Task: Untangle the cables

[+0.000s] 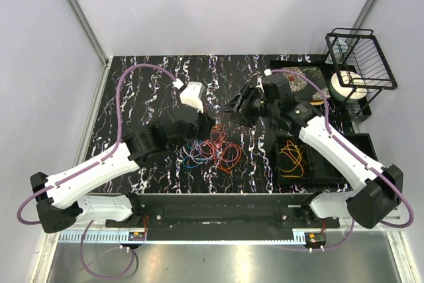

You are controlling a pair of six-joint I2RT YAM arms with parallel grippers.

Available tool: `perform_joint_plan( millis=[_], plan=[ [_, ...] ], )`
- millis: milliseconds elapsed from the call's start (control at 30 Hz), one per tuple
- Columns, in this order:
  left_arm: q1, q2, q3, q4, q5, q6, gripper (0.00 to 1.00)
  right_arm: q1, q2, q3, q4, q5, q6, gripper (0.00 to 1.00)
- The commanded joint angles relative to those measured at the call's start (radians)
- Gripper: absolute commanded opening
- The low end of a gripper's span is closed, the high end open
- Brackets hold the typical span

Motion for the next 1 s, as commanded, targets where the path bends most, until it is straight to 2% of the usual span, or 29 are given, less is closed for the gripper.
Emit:
perform_joint_plan(
  millis=[0,33,133,167,200,233,267,300,367,400,433,533,733,967],
  plan=[
    [-0.021,-0.016,-0.011,0.083,-0.005,-0.013,0.00,0.002,-0.002,0.008,0.031,0.027,0.006,0.51],
    [-0.024,-0.015,-0.011,0.083,-0.003,-0.013,0.00,0.002,-0.002,0.008,0.031,0.030,0.006,0.43],
    [-0.027,-0.010,-0.015,0.083,-0.002,-0.019,0.00,0.002,-0.019,0.004,0.029,0.049,0.007,0.30],
    [-0.029,-0.007,-0.017,0.084,0.001,-0.023,0.00,0.004,-0.025,0.004,0.028,0.058,0.007,0.16],
    [-0.029,-0.004,-0.020,0.083,0.009,-0.023,0.00,0.004,-0.029,0.007,0.023,0.065,0.003,0.08],
    [-0.031,-0.001,-0.018,0.083,0.013,-0.021,0.02,0.002,-0.032,0.008,0.016,0.070,-0.001,0.01],
    [-0.032,0.007,-0.017,0.083,0.020,-0.015,0.07,0.002,-0.034,0.025,0.008,0.081,-0.007,0.00],
    [-0.032,0.007,-0.015,0.081,0.027,-0.007,0.32,0.002,-0.032,0.038,-0.003,0.087,-0.028,0.00],
    [-0.032,0.016,-0.002,0.049,0.035,0.010,0.65,-0.001,-0.028,0.111,-0.052,0.105,-0.060,0.00],
    [-0.032,0.013,0.003,0.037,0.021,0.010,0.81,-0.007,-0.023,0.143,-0.076,0.113,-0.097,0.00],
    [-0.032,0.007,0.008,0.025,0.015,0.013,0.86,-0.010,-0.020,0.218,-0.127,0.133,-0.118,0.00],
    [-0.032,-0.021,-0.008,-0.003,-0.014,0.016,0.94,-0.016,-0.014,0.368,-0.231,0.186,-0.197,0.00],
    [-0.032,-0.073,-0.043,-0.011,-0.040,0.013,0.96,-0.045,-0.011,0.563,-0.371,0.253,-0.307,0.00],
    [-0.032,-0.110,-0.057,-0.037,-0.066,0.019,0.96,-0.085,-0.034,0.686,-0.452,0.358,-0.419,0.00]
  ],
)
